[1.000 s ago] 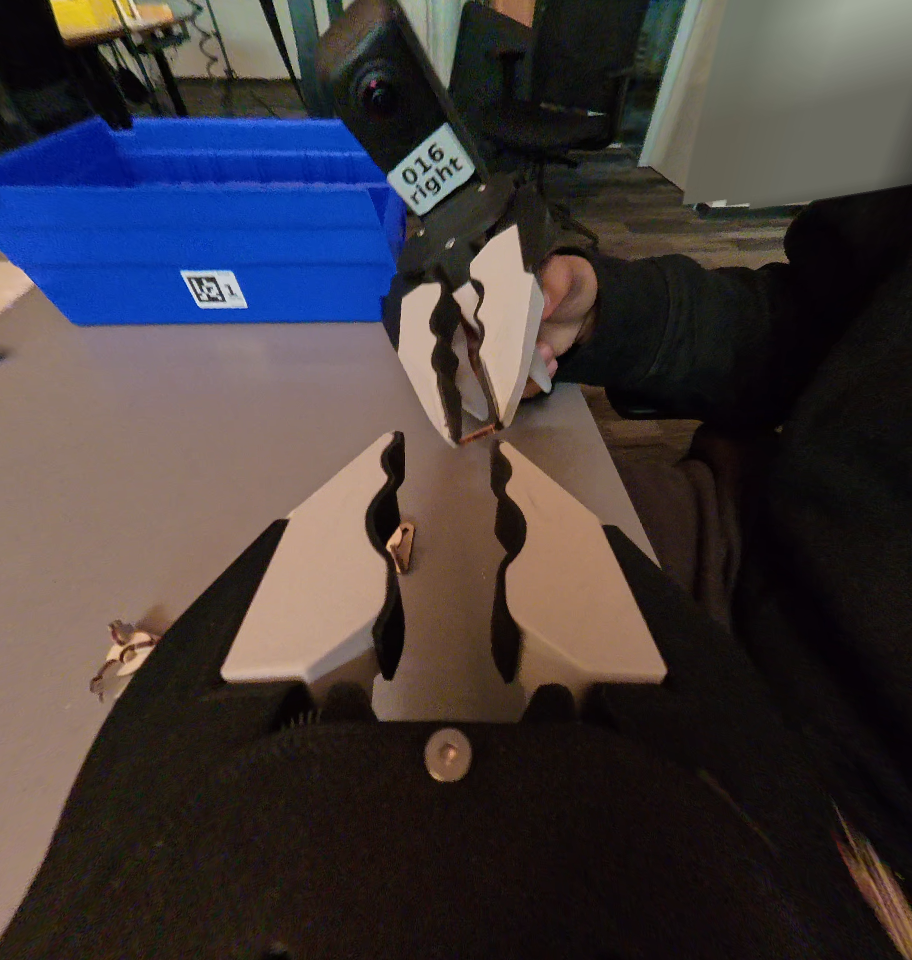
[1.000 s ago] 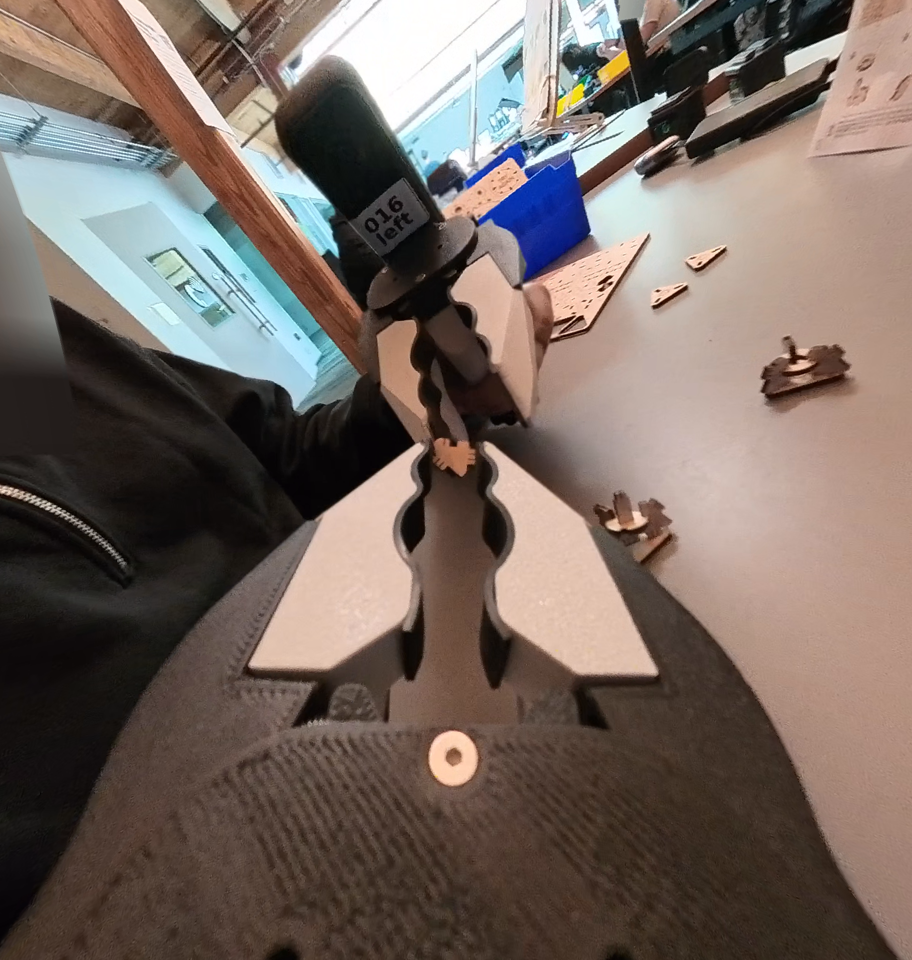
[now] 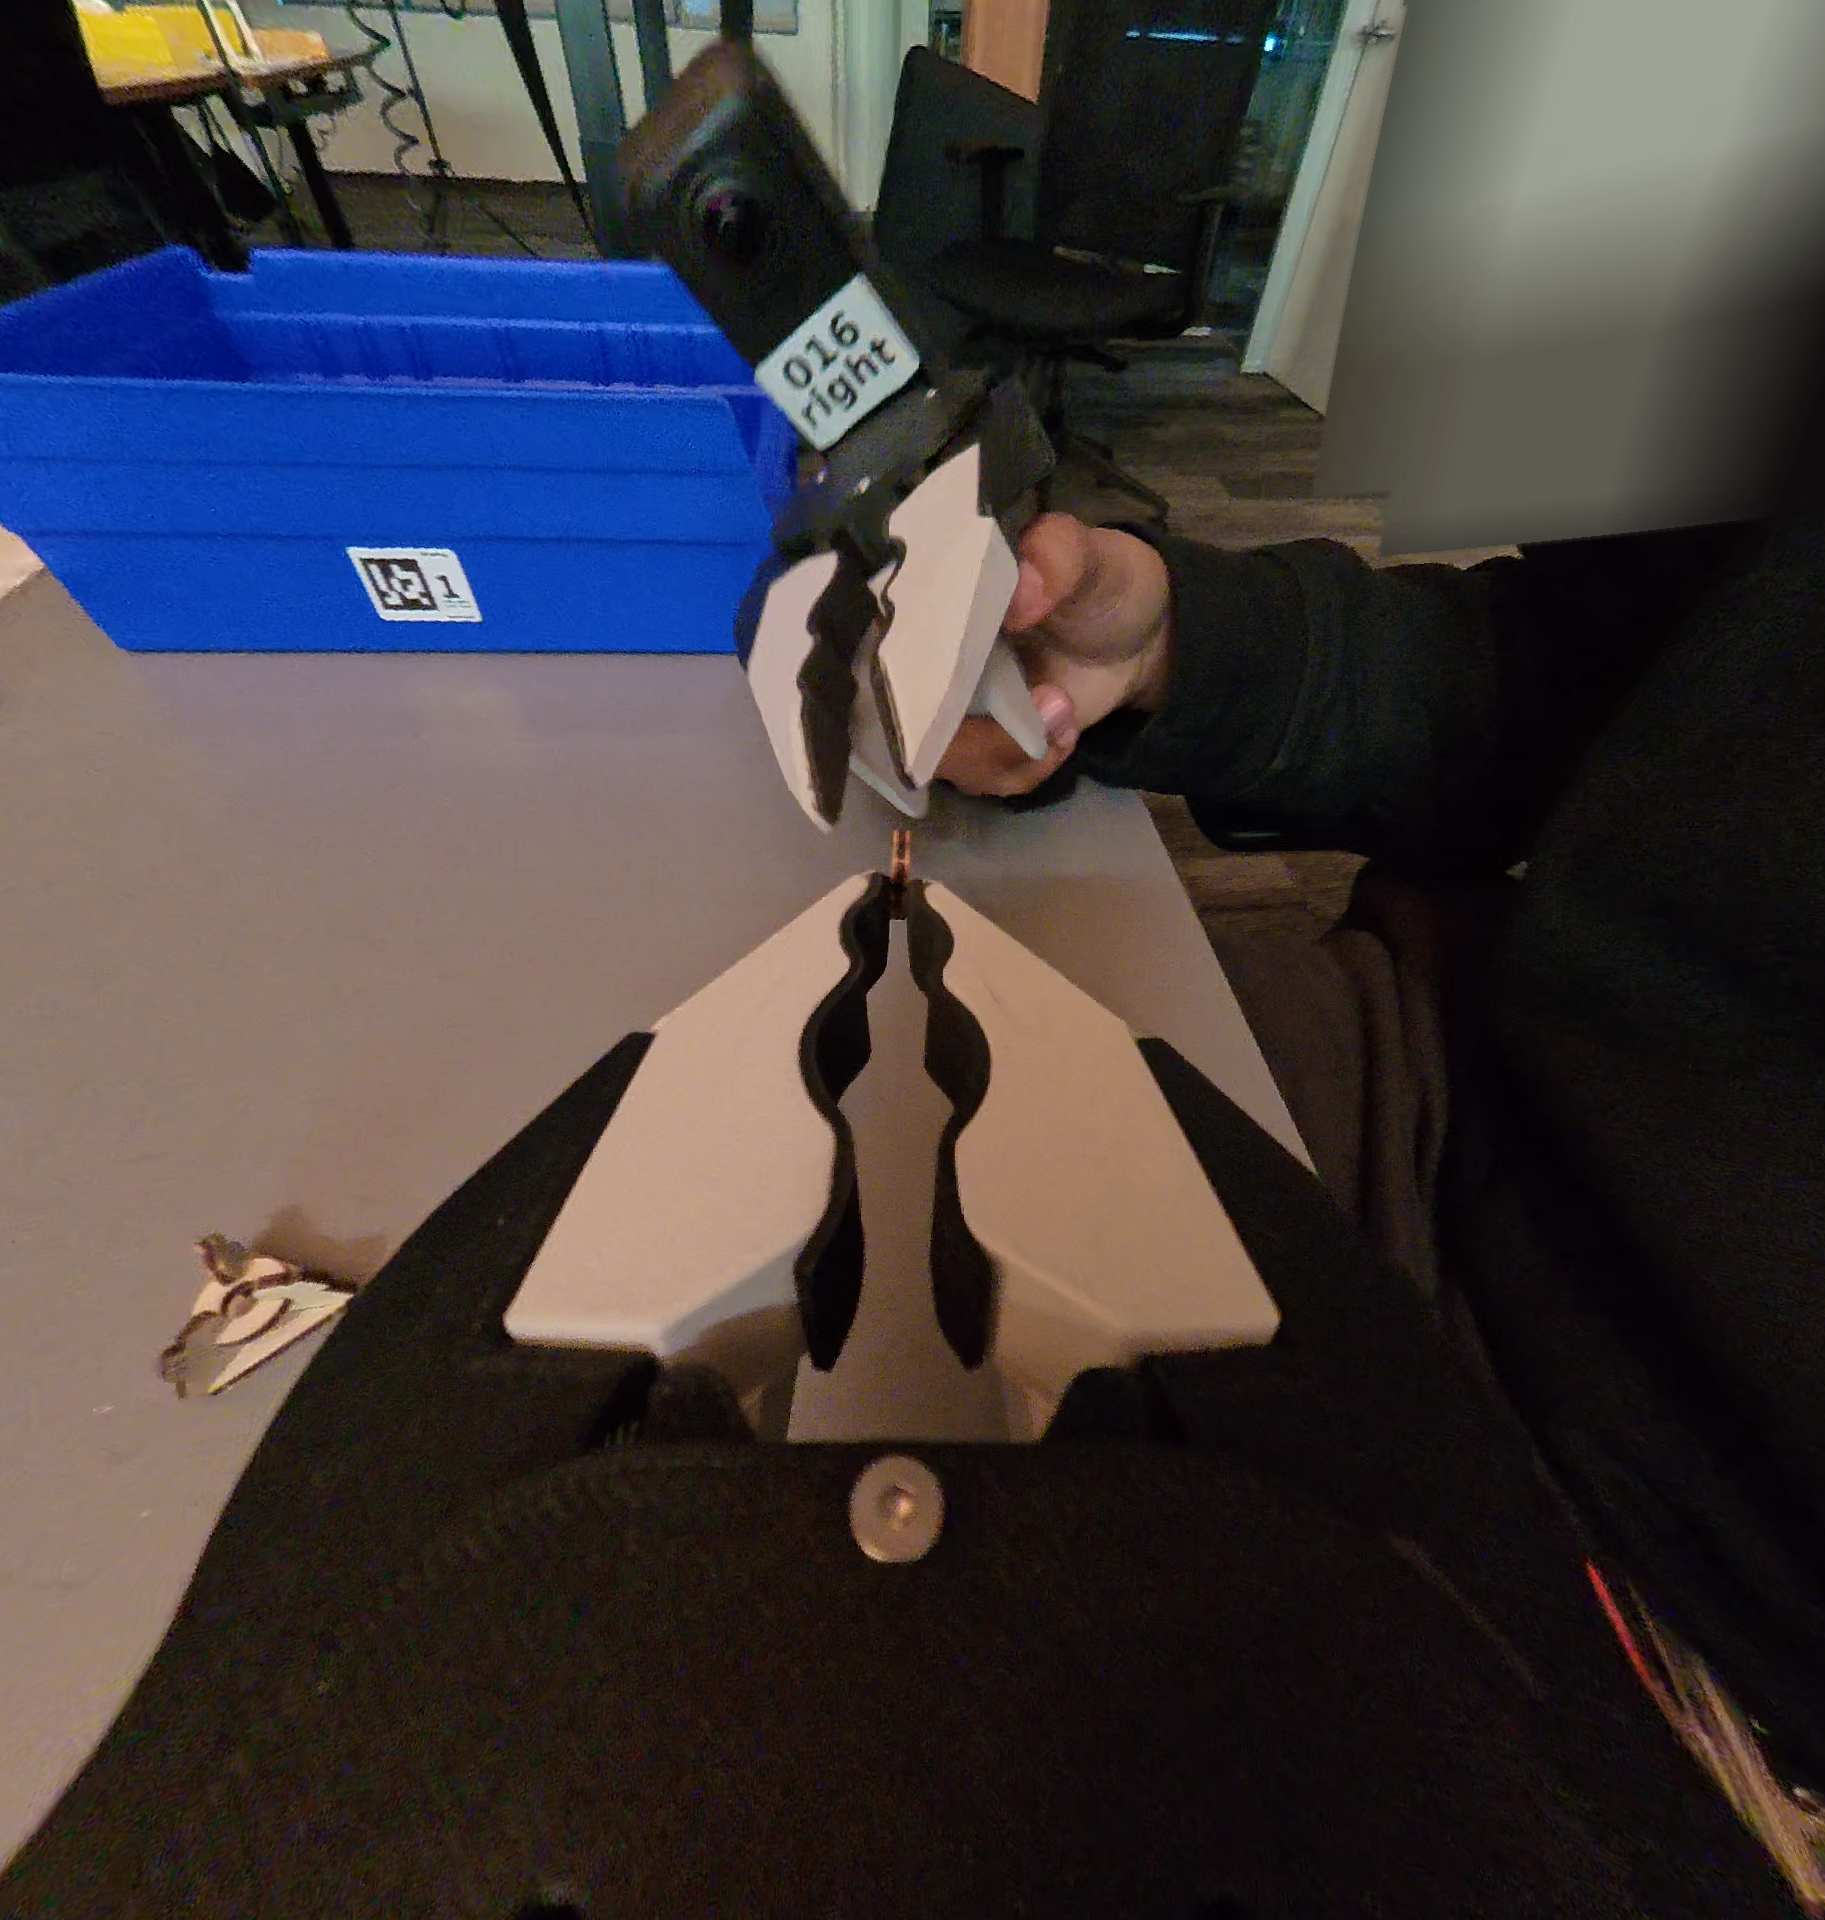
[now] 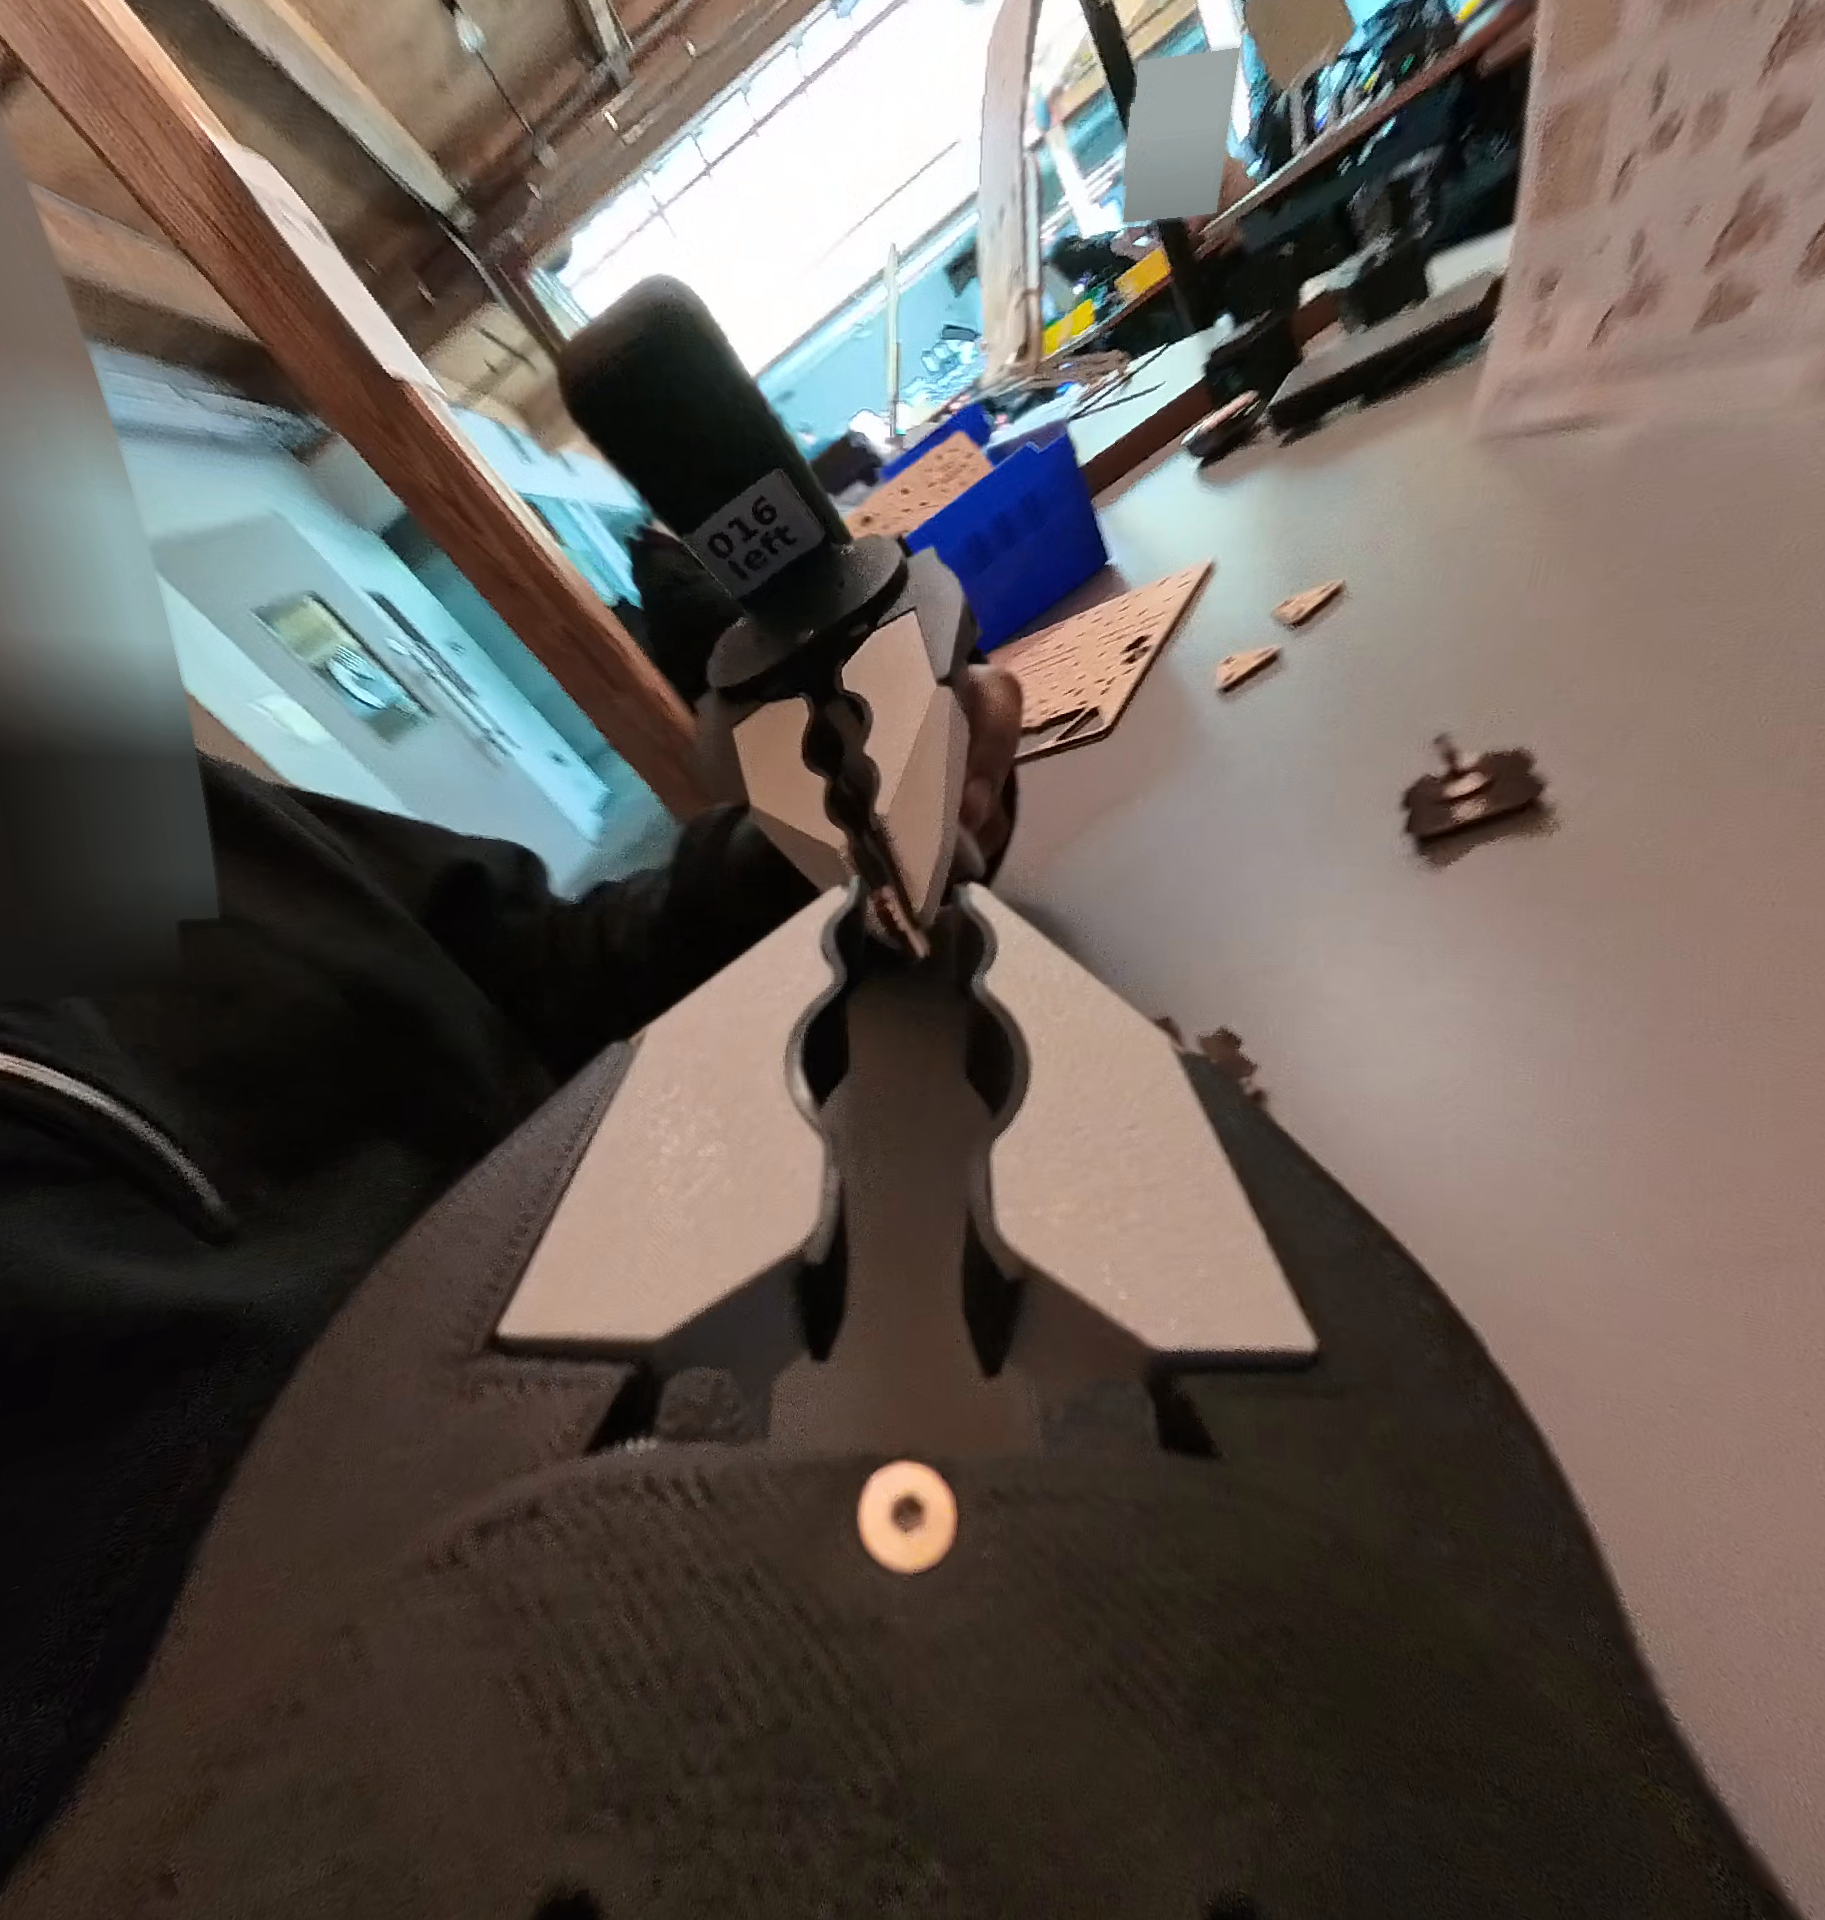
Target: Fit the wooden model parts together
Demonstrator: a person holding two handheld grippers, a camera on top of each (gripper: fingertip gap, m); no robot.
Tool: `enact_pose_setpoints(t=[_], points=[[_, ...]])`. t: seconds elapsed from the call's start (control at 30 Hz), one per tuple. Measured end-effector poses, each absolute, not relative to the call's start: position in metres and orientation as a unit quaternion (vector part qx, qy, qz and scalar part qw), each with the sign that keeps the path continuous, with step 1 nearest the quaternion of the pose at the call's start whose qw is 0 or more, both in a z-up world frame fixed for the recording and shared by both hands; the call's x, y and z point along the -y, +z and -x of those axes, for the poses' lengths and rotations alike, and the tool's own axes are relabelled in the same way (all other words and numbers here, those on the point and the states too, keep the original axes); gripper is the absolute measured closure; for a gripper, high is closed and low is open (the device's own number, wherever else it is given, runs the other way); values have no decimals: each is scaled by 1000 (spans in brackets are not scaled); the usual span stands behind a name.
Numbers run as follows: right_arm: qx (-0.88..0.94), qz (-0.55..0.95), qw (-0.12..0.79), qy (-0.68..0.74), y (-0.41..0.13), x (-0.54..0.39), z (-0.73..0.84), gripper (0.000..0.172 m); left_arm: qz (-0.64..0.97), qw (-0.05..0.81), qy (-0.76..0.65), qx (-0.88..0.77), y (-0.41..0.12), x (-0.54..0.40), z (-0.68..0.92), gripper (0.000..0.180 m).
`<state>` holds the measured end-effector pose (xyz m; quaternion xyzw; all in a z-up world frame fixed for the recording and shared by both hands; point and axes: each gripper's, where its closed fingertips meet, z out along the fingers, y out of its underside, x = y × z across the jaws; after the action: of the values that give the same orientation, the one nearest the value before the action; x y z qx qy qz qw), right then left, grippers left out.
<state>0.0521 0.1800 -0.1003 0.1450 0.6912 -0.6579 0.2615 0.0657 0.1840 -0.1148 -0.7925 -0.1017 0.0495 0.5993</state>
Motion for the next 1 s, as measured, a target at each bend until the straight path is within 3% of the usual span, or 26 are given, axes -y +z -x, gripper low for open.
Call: enact_pose_setpoints(t=[0.17,0.6,0.67,0.77,0.87,1.0], points=[[-749,-73,160,-639,-107,-182,-62,160,794,598,16,105,-118,-185,-69,180],[-805,-16,99,-585,-127,-178,-75,170,817,568,-24,98,-134,-189,-78,180],[-809,-25,88,-581,-128,-179,-71,170,815,570,-11,104,-133,-188,-74,180],[-817,-72,68,-568,-133,-183,-53,171,808,573,19,132,-132,-183,-61,162],[-839,-141,35,-525,-151,-190,-30,171,813,555,31,173,-141,-174,-46,161],[-840,-178,59,-509,-156,-186,-31,170,826,515,17,230,-159,-168,-34,161]])
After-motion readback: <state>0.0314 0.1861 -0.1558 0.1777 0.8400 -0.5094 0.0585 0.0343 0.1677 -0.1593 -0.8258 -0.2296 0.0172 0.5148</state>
